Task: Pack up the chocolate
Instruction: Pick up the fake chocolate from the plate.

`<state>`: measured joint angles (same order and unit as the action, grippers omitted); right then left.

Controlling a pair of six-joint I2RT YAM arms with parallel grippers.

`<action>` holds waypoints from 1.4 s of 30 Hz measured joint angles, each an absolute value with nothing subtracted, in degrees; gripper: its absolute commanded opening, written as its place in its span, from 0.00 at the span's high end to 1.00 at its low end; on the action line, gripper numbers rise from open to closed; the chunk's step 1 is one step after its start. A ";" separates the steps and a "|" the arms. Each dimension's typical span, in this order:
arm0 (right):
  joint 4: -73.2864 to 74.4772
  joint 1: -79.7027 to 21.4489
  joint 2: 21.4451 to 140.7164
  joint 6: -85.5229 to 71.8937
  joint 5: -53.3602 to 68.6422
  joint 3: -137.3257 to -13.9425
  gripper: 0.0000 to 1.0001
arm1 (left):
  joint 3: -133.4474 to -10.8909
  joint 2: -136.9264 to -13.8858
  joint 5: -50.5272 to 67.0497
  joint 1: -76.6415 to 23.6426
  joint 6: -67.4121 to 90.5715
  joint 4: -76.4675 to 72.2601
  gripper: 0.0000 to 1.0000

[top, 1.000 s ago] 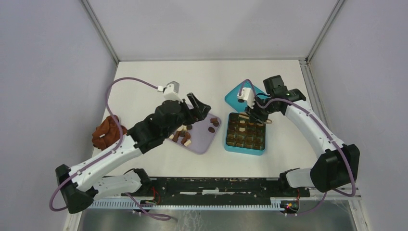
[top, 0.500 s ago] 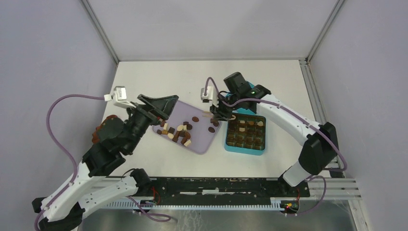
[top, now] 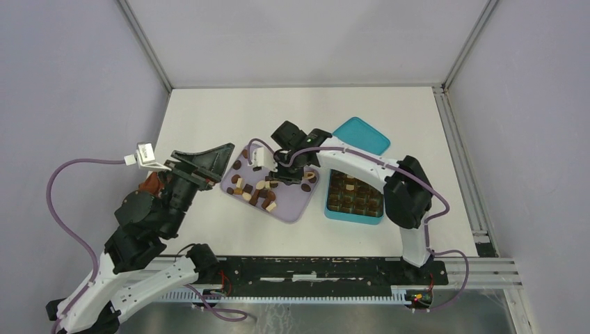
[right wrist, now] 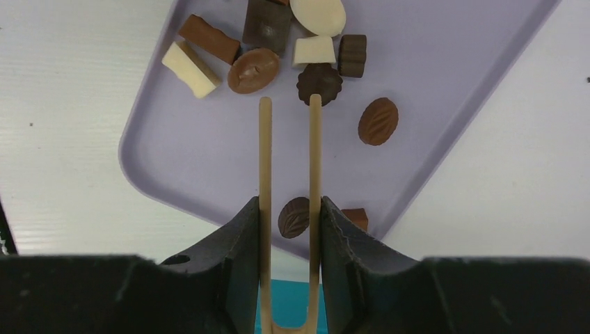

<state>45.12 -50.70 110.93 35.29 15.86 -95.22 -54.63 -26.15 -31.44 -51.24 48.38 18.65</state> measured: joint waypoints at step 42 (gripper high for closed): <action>50.50 -51.29 126.69 35.40 7.22 -103.15 0.53 | -53.01 -24.14 -35.90 -51.24 48.45 21.37 0.03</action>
<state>50.50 -51.29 126.69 35.40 7.22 -103.15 -53.01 -24.14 -35.90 -51.24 48.45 21.37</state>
